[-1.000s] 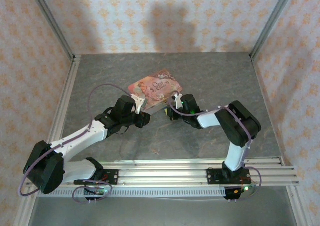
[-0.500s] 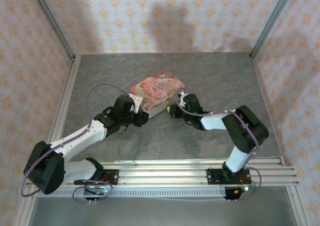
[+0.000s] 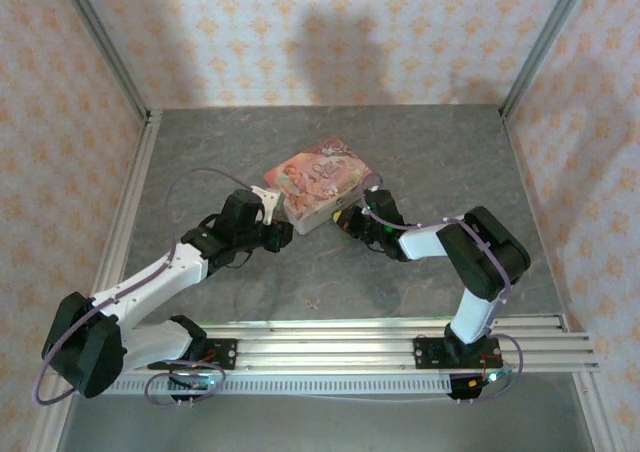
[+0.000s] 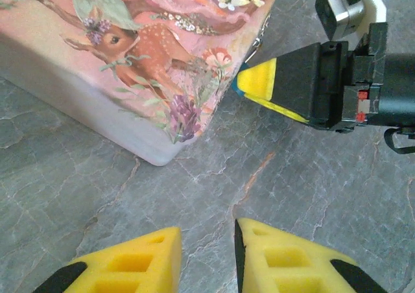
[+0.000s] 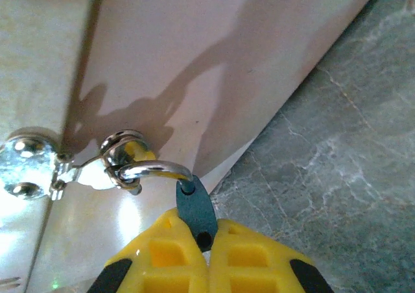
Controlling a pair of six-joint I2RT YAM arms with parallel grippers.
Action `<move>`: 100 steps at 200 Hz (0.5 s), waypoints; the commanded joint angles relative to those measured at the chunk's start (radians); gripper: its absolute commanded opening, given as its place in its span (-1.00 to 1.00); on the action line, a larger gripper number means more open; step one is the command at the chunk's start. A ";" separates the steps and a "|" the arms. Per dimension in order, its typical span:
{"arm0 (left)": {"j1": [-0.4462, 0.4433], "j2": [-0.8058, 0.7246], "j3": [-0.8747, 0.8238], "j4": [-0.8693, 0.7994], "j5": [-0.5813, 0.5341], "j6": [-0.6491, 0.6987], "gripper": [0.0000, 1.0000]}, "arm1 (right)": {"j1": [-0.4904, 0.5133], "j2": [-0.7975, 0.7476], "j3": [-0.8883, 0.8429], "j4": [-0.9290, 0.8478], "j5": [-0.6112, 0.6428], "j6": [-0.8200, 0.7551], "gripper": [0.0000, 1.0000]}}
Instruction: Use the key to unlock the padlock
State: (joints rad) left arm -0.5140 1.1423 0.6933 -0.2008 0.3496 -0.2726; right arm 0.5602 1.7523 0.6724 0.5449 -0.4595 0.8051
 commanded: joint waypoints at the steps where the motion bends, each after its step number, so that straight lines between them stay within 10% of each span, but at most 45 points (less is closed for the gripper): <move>1: 0.013 -0.023 -0.004 -0.025 -0.031 -0.015 -0.43 | 0.000 -0.036 0.045 -0.044 -0.004 0.066 -1.00; 100: 0.014 -0.060 -0.045 -0.016 -0.035 -0.036 -0.43 | -0.023 -0.131 0.149 -0.304 0.055 0.104 -1.00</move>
State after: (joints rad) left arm -0.5076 1.1095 0.6693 -0.2043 0.3370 -0.2913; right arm 0.5571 1.6527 0.7864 0.2420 -0.4255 0.8848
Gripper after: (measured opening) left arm 0.283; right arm 0.062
